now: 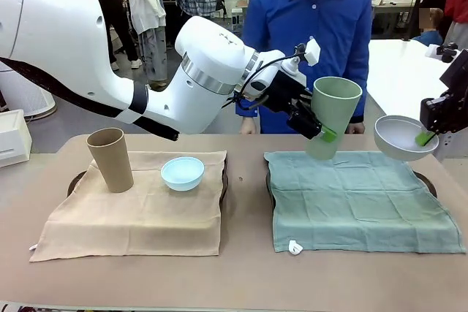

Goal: Set up a tray with a mat and arrange the tableware.
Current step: Place the Picnic Bowl and Reusable plastic cup back onto the Handle tray in front of the human's position.

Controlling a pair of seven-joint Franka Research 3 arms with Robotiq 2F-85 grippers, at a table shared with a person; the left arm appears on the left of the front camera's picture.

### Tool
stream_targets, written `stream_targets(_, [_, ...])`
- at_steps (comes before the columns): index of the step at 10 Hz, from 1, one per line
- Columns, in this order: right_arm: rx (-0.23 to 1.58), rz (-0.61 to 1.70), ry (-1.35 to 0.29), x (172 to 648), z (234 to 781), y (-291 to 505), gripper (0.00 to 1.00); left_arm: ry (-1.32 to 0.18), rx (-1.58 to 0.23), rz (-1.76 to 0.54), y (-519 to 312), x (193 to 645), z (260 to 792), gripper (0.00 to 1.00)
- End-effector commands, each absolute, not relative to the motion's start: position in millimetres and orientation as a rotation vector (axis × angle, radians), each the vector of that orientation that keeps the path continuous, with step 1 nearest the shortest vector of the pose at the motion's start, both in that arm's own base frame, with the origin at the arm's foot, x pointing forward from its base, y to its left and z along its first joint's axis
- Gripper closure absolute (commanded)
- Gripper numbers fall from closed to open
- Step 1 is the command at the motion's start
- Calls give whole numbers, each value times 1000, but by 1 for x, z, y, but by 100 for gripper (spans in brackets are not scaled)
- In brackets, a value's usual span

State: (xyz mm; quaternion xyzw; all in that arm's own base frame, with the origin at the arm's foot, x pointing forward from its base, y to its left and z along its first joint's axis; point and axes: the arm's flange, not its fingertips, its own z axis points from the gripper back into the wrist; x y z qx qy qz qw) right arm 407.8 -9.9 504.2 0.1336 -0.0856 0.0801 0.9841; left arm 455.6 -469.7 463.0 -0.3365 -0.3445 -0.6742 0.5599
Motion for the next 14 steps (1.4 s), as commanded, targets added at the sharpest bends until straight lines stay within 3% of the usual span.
stream_targets(1, [263, 162, -174, 407, 504, -9, 100, -818, -799, -1607, -471, 456, 465, 100])
stream_targets(2, [263, 162, -174, 407, 504, -9, 100, -818, -799, -1607, -471, 456, 465, 100])
stream_targets(3, [269, 161, -172, 408, 504, -10, 95, -812, -793, -1589, -470, 456, 463, 15])
stream_targets(9, [259, 140, 16, 465, 409, -1, 95, -851, -972, -1641, -465, 481, 384, 15])
stream_targets(14, [226, 142, -34, 488, 371, -4, 95, -810, -1011, -1644, -472, 503, 338, 15])
